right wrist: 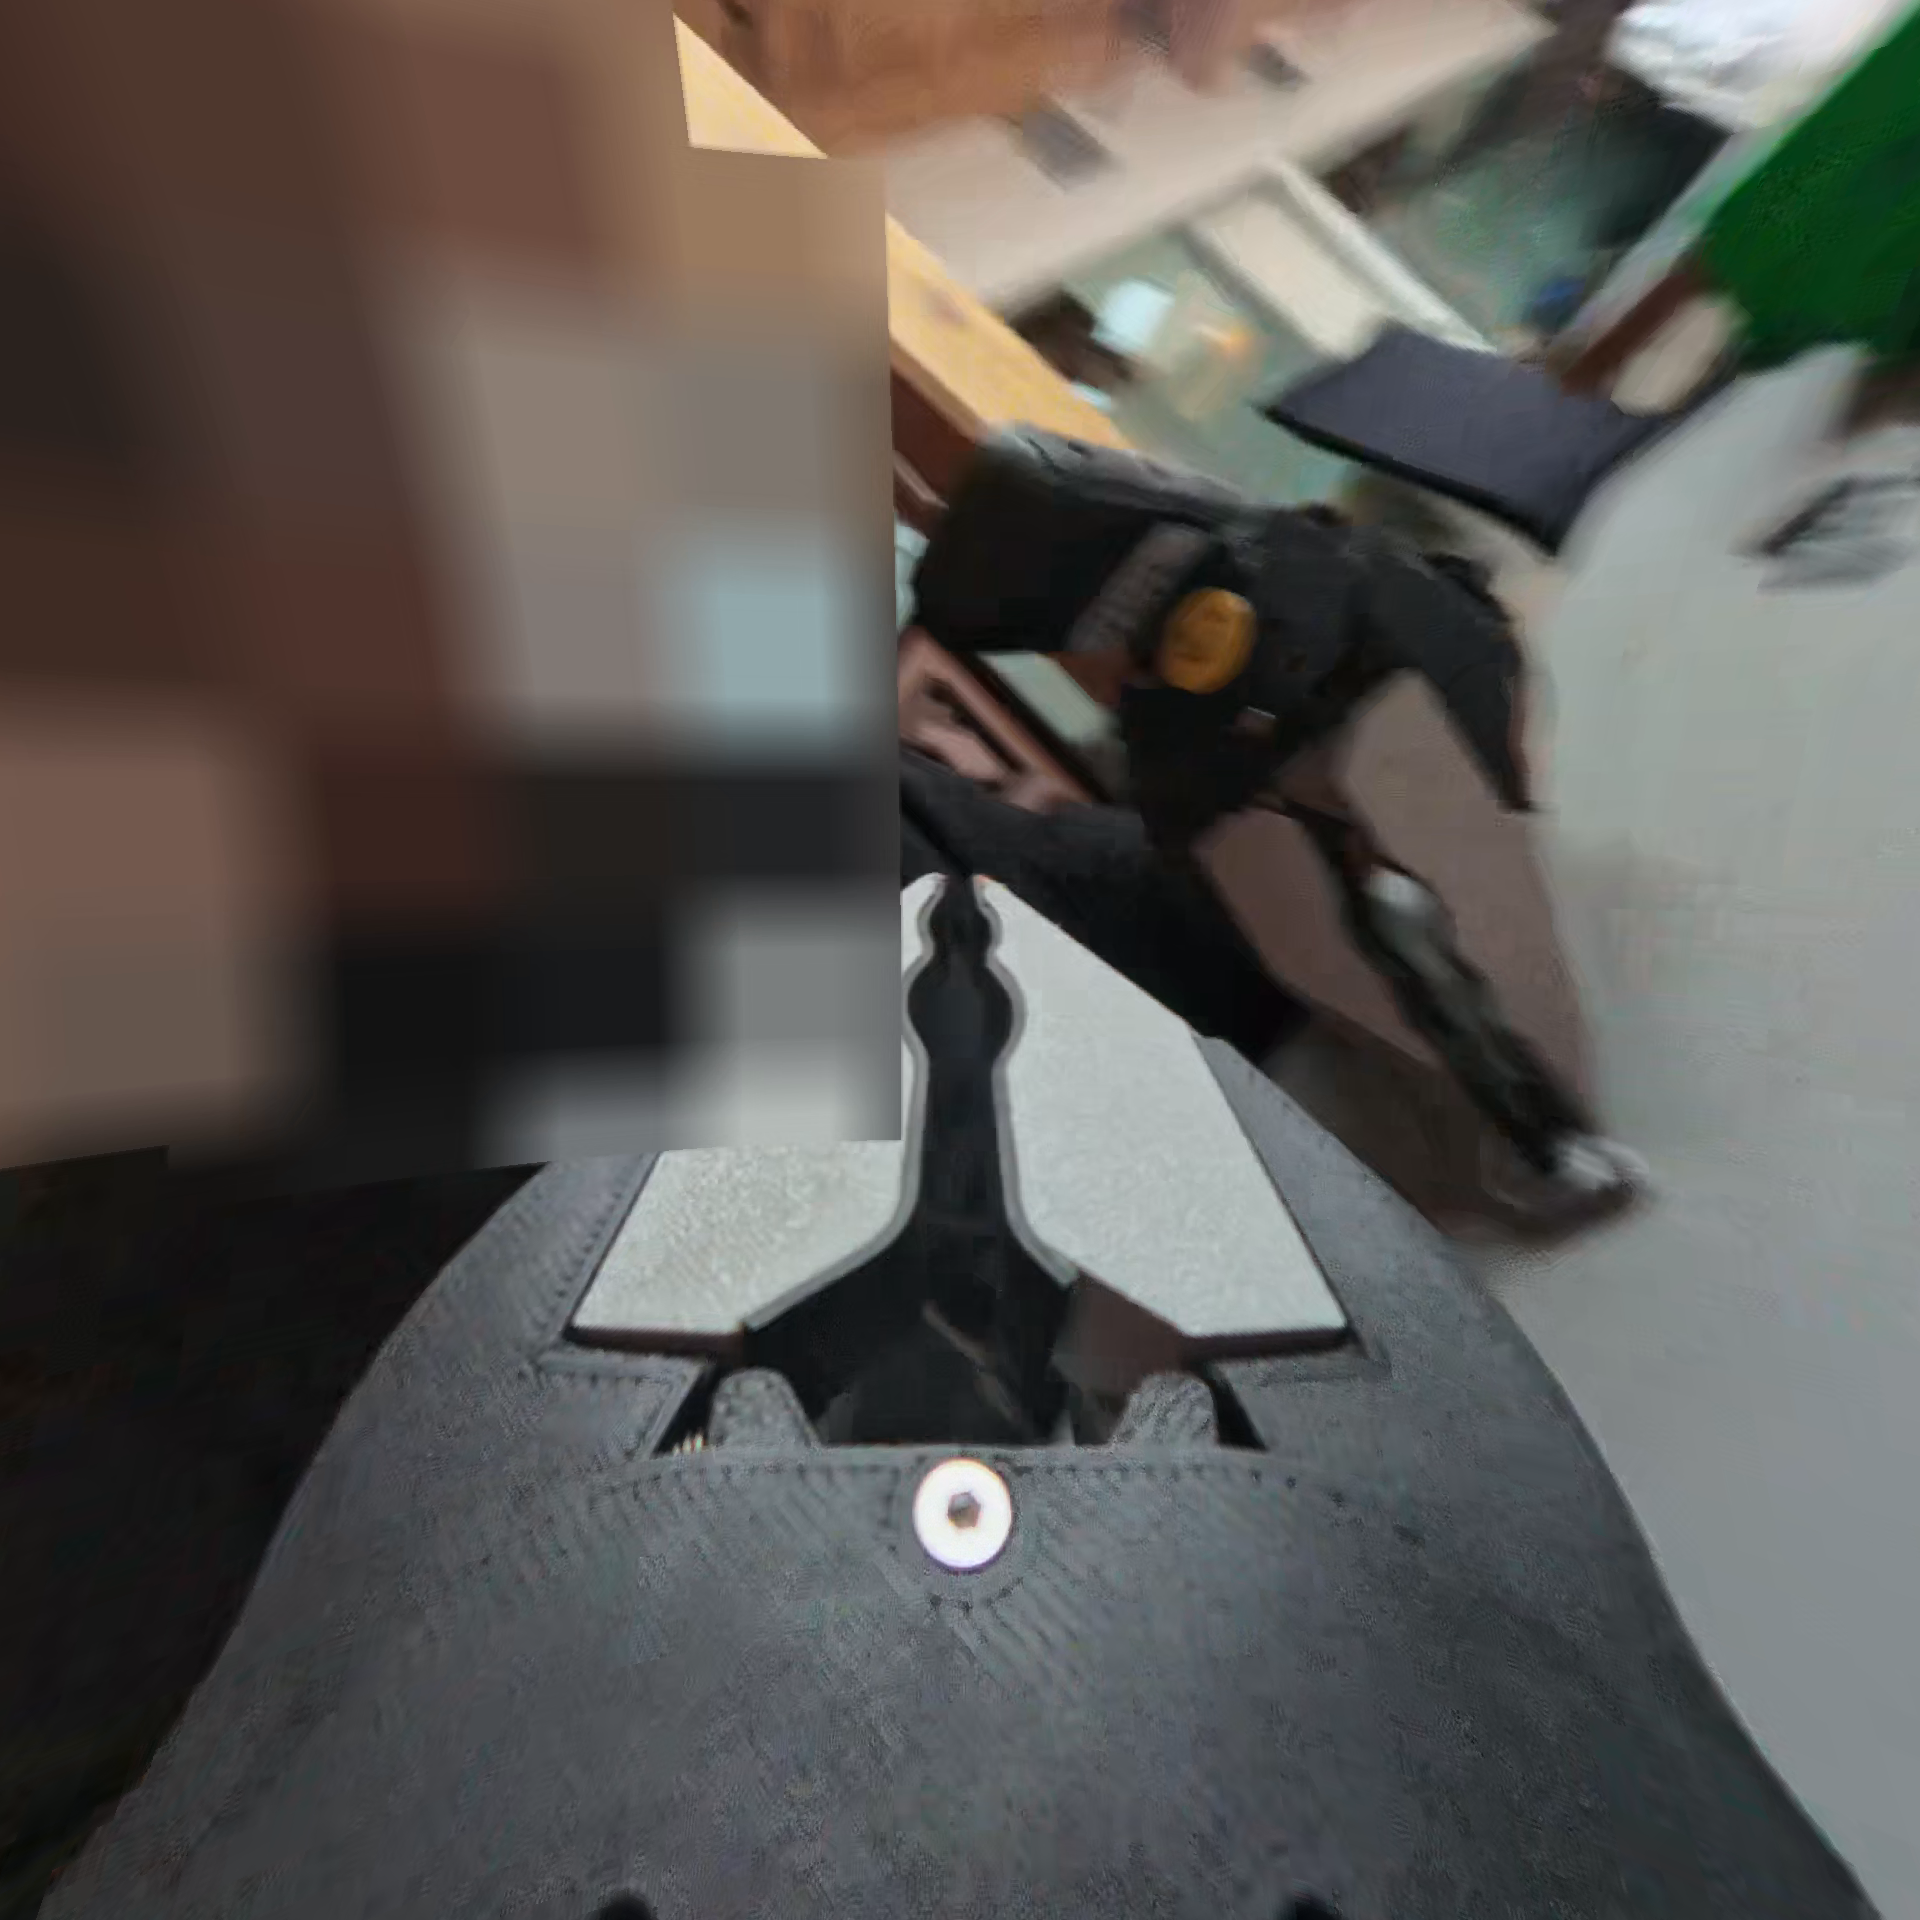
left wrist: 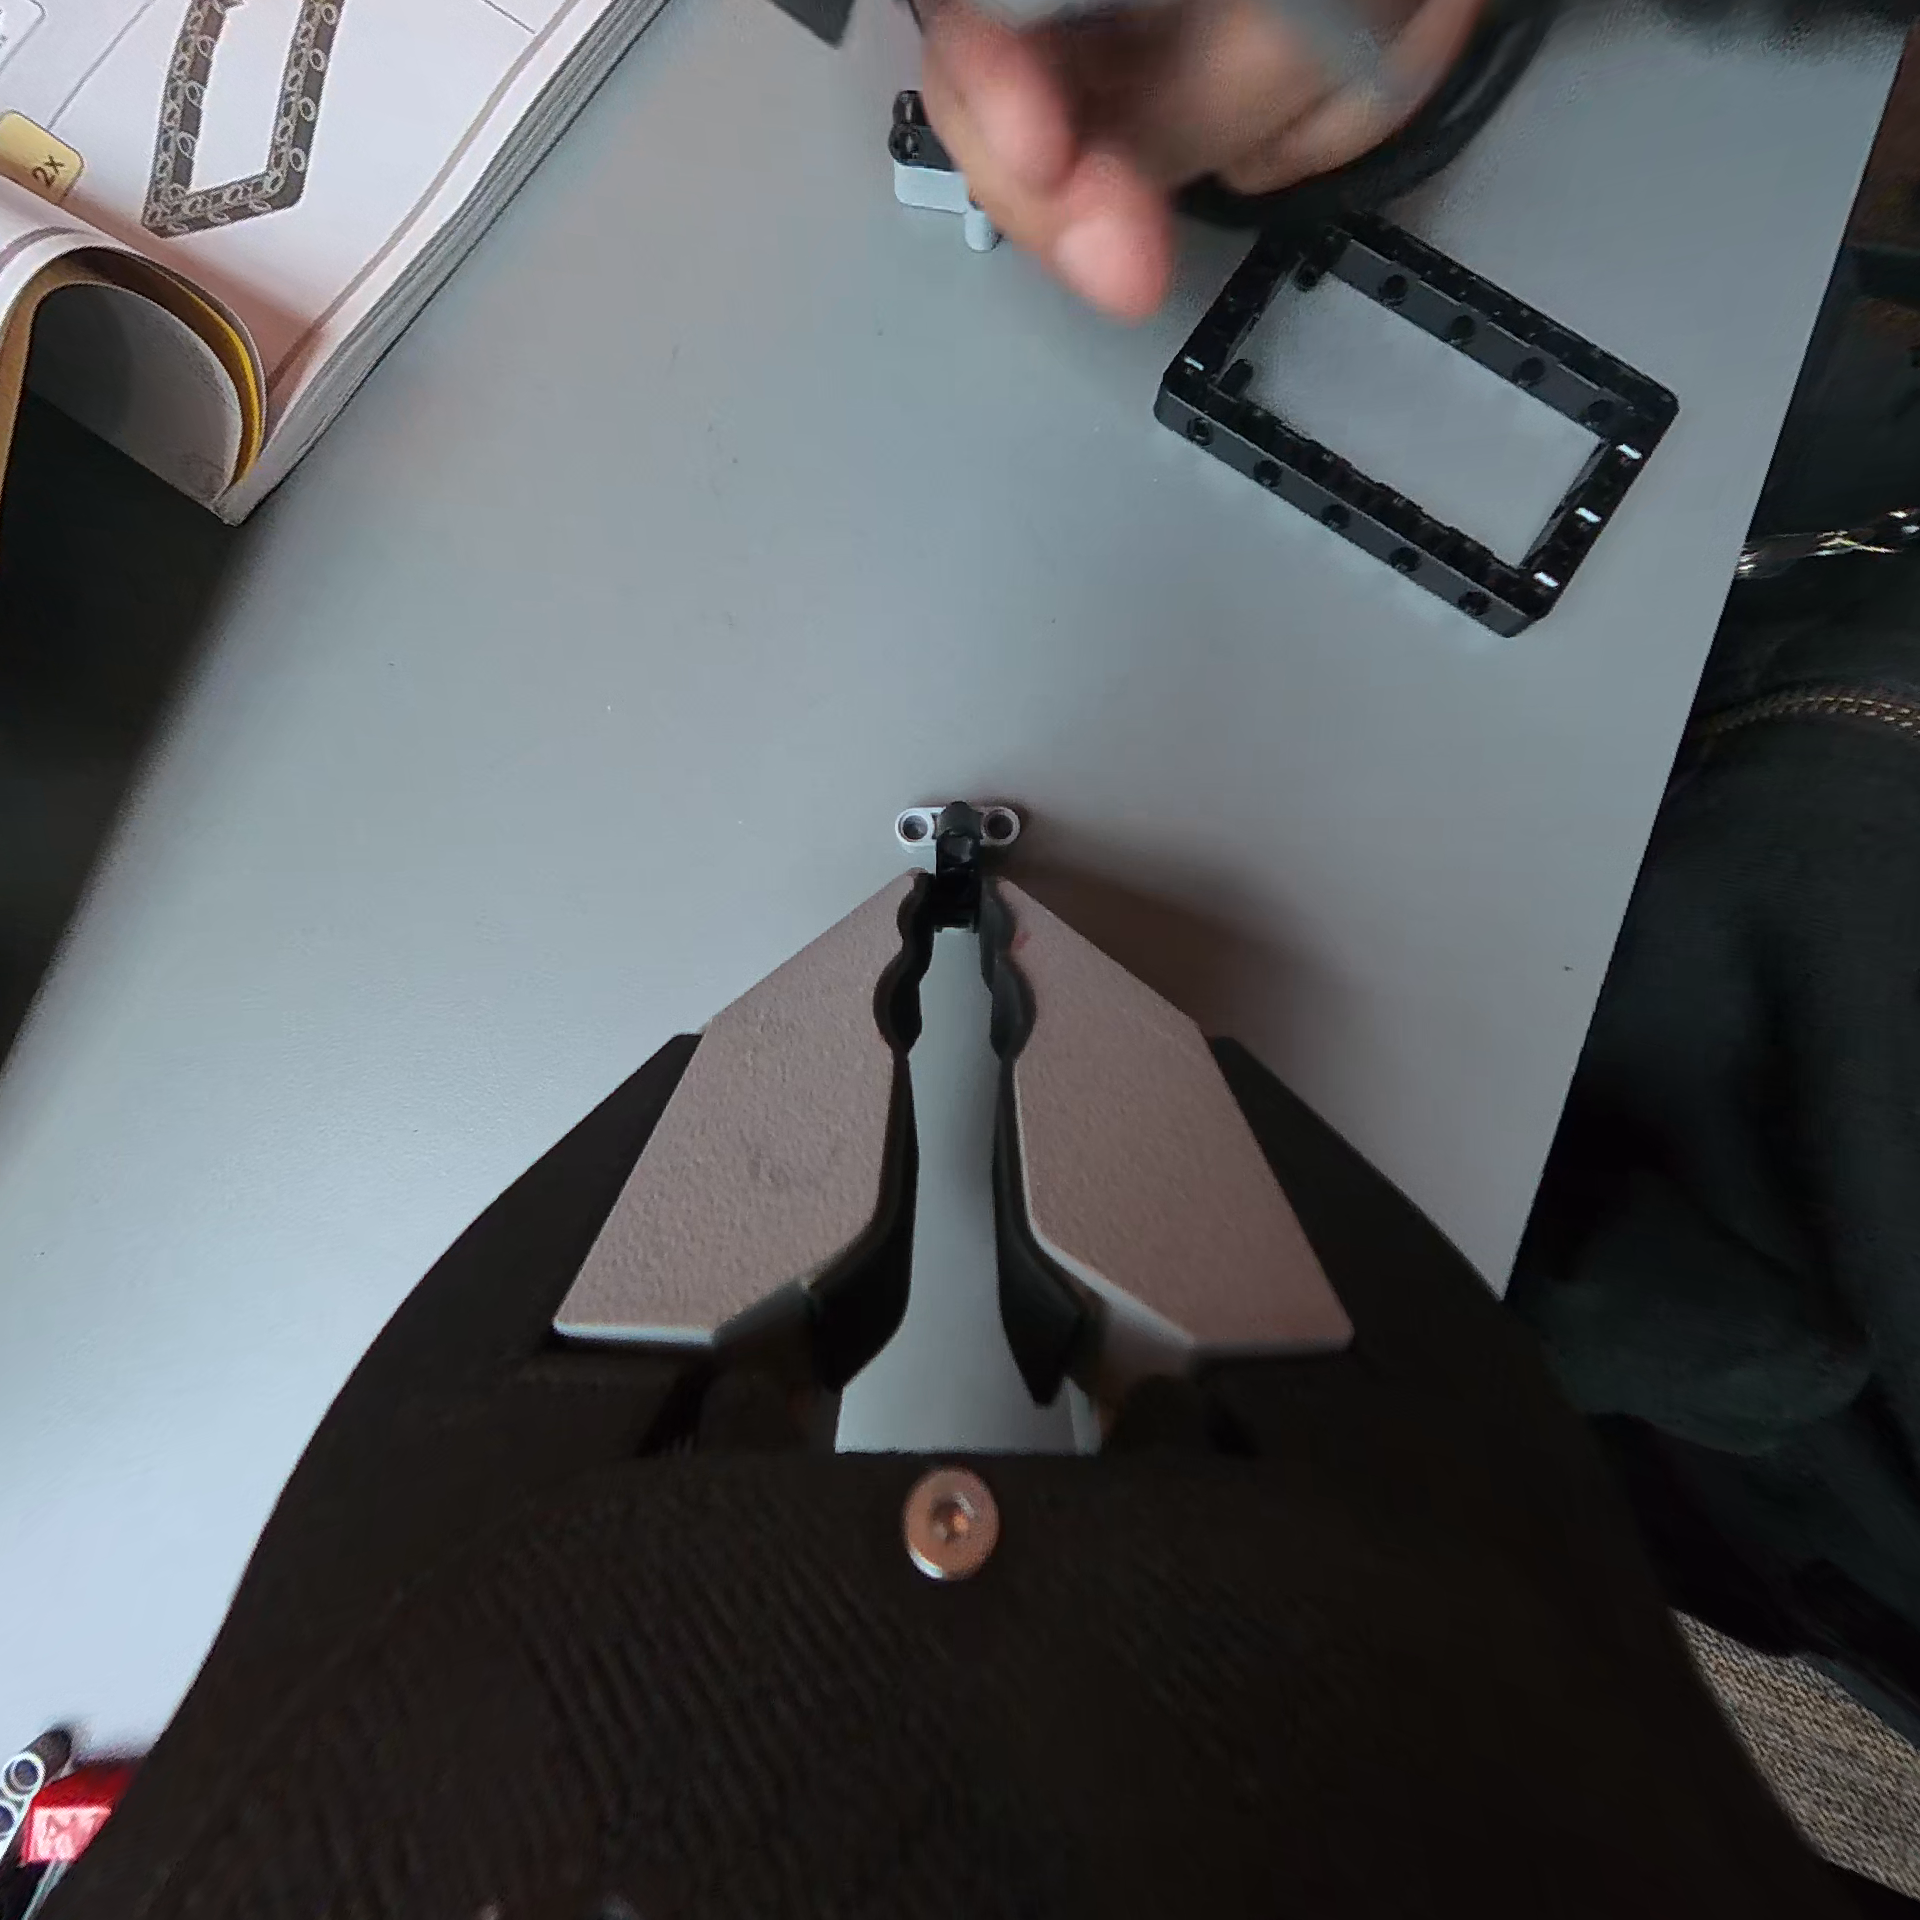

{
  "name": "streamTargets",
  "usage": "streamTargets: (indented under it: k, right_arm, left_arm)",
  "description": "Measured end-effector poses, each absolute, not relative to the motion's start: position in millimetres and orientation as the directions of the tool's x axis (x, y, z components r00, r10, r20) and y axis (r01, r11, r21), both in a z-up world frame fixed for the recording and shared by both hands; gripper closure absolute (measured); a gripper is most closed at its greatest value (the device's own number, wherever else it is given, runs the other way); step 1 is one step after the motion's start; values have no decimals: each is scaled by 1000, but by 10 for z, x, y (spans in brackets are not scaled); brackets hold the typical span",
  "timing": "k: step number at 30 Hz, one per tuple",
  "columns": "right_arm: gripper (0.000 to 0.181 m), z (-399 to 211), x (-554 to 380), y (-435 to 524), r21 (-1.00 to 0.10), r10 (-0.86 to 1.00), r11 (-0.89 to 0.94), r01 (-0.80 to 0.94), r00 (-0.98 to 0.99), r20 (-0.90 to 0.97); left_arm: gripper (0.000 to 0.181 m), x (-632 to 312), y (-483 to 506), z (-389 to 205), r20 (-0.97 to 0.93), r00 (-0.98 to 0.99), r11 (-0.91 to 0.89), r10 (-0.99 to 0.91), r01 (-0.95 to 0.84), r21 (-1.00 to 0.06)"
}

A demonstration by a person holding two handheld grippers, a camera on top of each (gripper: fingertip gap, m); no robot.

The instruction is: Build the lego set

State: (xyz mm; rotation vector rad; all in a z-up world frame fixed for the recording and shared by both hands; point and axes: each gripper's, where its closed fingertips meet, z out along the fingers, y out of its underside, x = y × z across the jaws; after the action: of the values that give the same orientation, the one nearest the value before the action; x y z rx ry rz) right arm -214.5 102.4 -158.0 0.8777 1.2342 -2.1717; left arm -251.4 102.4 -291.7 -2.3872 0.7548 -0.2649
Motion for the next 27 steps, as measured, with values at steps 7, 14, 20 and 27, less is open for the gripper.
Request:
streamTargets:
  k: [7, 14, 20, 27]
  right_arm:
    - [165, -2492, -2380, 1119, -801, 740, 234, 552, -636, -222]
    - [161, -2649, -2497, 967, -666, 697, 551, 503, -716, 35]
    - [177, -2775, -2537, 1000, -591, 669, 642, 489, -733, 120]
    - [178, -2622, -2543, 1050, -718, 715, 526, 455, -694, 84]
  left_arm:
    - [175, -2495, 1025, -2918, 1, 812, -644, -584, -463, -609]
    - [175, -2488, 1014, -2919, 13, 810, -651, -587, -462, -602]
    - [175, -2513, 1016, -2911, -6, 814, -658, -581, -474, -585]
    - [169, -2584, 1016, -2799, -43, 835, -640, -548, -451, -622]
